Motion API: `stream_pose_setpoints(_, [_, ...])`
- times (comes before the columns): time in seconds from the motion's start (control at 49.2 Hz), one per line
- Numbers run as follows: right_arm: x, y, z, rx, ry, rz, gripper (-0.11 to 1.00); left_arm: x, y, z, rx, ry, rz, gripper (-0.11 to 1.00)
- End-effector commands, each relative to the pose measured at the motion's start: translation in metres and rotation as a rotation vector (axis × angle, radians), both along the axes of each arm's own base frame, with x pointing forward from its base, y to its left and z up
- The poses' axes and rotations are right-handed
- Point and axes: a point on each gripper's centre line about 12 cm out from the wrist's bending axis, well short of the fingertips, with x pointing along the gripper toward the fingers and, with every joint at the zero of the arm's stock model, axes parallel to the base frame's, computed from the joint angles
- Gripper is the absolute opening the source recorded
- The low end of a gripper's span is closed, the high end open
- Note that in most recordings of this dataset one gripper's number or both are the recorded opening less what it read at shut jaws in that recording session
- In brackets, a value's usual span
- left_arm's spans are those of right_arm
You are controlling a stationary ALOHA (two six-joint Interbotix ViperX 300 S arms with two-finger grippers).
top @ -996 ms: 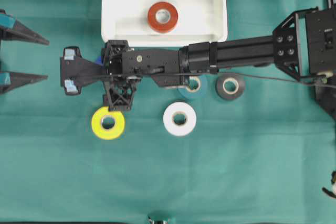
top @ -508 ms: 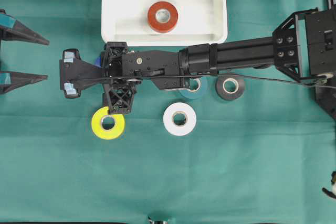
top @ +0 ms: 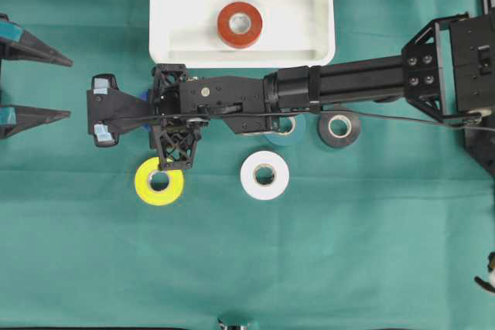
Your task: Pick up the tape from a random location and place it into the white case.
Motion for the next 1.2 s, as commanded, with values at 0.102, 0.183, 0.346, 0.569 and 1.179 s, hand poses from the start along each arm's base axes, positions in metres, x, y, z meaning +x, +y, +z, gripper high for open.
stream_pose_setpoints(0.102, [0.003, -0.012, 0.023, -0.004, -0.051, -0.019, 0.32, 0.002, 0.001, 0.003, -0.004, -0.006, 0.004, 0.98])
stream_pose_setpoints(0.183, [0.003, -0.012, 0.023, -0.004, -0.051, -0.019, 0.32, 0.002, 0.001, 0.003, -0.004, -0.005, 0.004, 0.98])
stream_pose_setpoints(0.346, [0.003, -0.012, 0.028, -0.004, -0.058, -0.019, 0.32, 0.002, 0.001, 0.003, -0.004, -0.005, 0.004, 0.98])
stream_pose_setpoints(0.569, [0.002, -0.013, 0.031, -0.004, -0.058, -0.021, 0.32, 0.002, 0.001, 0.003, -0.004, -0.005, 0.004, 0.98])
stream_pose_setpoints(1.179, [-0.016, -0.013, 0.115, -0.005, -0.129, -0.029, 0.32, 0.002, 0.001, 0.003, -0.004, -0.006, 0.004, 0.98])
